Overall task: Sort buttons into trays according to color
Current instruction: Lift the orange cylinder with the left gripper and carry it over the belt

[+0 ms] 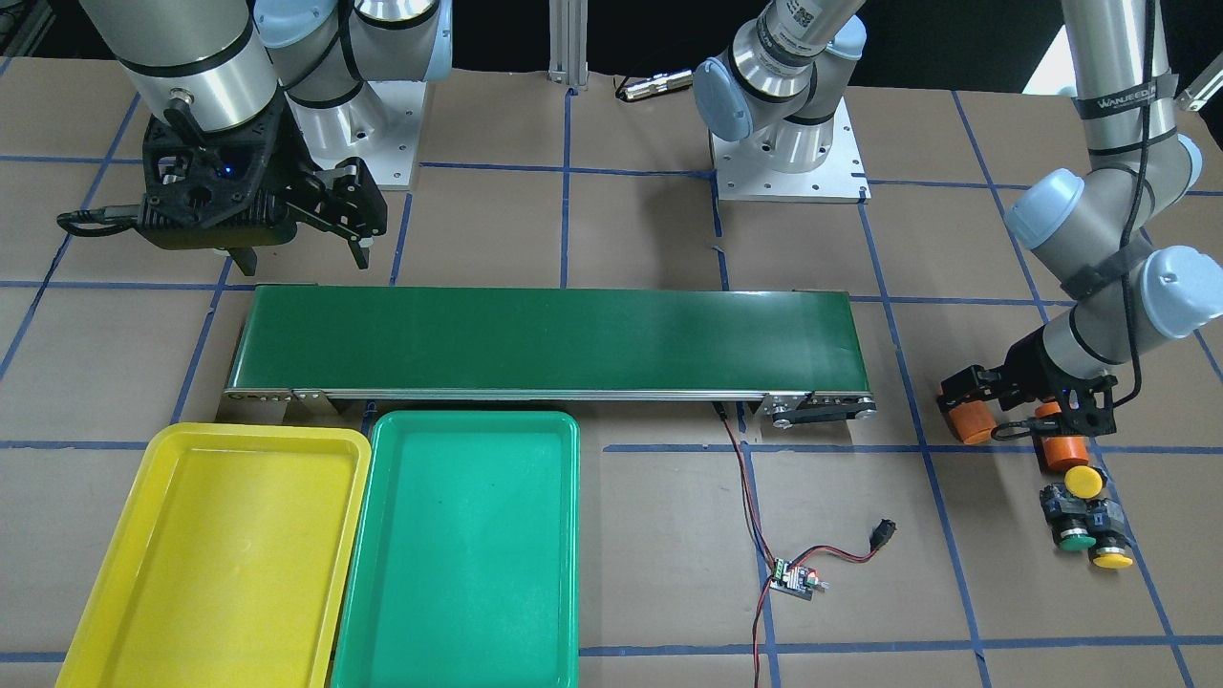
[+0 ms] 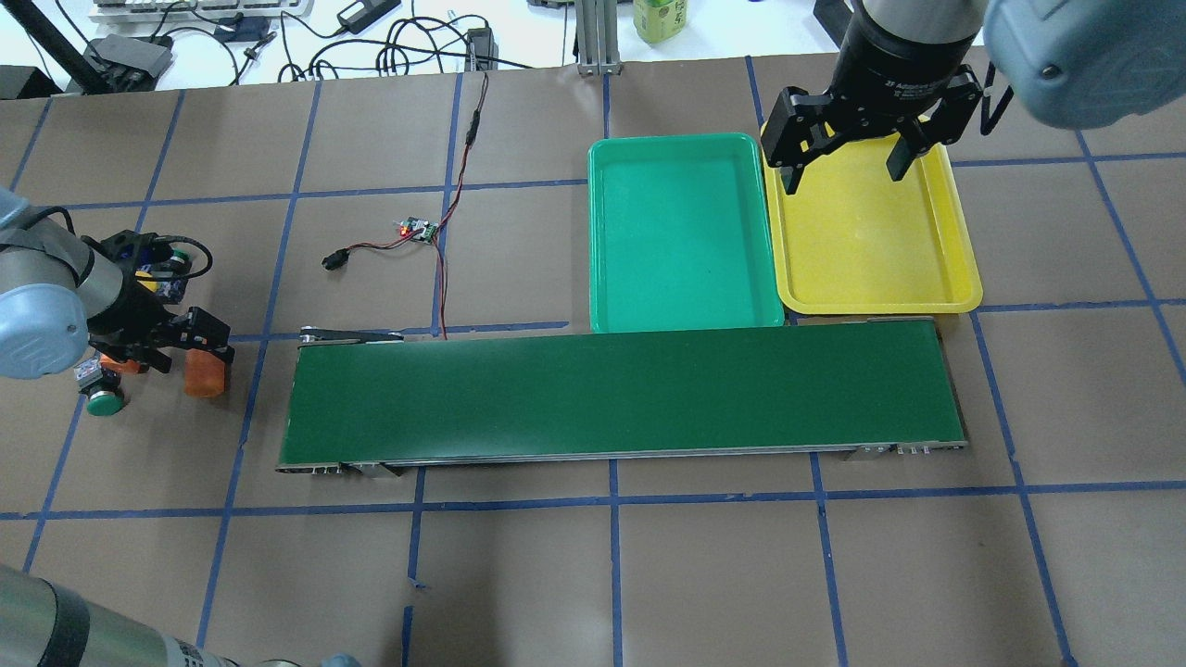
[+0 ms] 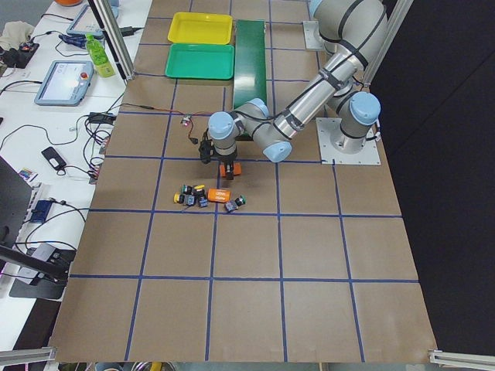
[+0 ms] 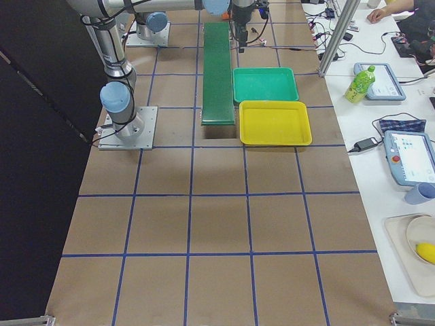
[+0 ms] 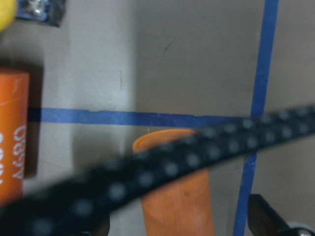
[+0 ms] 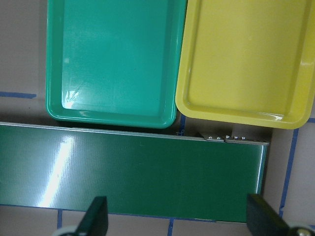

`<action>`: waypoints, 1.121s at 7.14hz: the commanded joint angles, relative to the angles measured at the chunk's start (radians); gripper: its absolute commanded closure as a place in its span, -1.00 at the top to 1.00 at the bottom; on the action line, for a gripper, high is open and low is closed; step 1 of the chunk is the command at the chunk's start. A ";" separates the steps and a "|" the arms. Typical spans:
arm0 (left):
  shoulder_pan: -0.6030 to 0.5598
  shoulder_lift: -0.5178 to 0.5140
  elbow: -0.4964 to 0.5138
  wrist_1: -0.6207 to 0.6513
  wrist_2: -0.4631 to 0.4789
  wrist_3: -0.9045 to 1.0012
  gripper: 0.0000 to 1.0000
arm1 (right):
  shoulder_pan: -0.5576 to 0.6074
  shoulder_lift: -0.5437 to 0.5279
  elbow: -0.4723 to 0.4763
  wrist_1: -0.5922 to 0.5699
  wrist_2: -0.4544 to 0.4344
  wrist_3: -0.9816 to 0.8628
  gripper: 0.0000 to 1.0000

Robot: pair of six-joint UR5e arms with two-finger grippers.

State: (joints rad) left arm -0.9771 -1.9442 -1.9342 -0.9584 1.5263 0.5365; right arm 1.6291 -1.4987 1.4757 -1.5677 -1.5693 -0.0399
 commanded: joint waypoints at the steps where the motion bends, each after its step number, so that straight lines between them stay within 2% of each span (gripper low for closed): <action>1: 0.000 -0.035 0.006 0.001 0.009 0.016 -0.50 | 0.000 0.000 0.000 0.000 0.000 0.000 1.00; 2: 0.000 -0.032 0.009 0.006 0.011 0.019 -1.00 | 0.000 0.000 0.000 0.000 0.000 0.000 1.00; 3: -0.009 -0.009 0.032 0.006 0.012 0.019 -1.00 | 0.000 0.000 0.000 0.000 0.000 0.000 1.00; 5: -0.064 0.065 0.049 -0.011 0.014 0.263 -1.00 | 0.000 0.000 0.000 0.000 0.000 0.000 1.00; 8: -0.251 0.238 0.020 -0.089 0.015 0.434 -1.00 | 0.000 0.001 0.002 0.000 0.000 0.000 1.00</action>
State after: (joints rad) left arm -1.1459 -1.7730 -1.9031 -1.0223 1.5411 0.9011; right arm 1.6291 -1.4975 1.4761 -1.5677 -1.5693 -0.0399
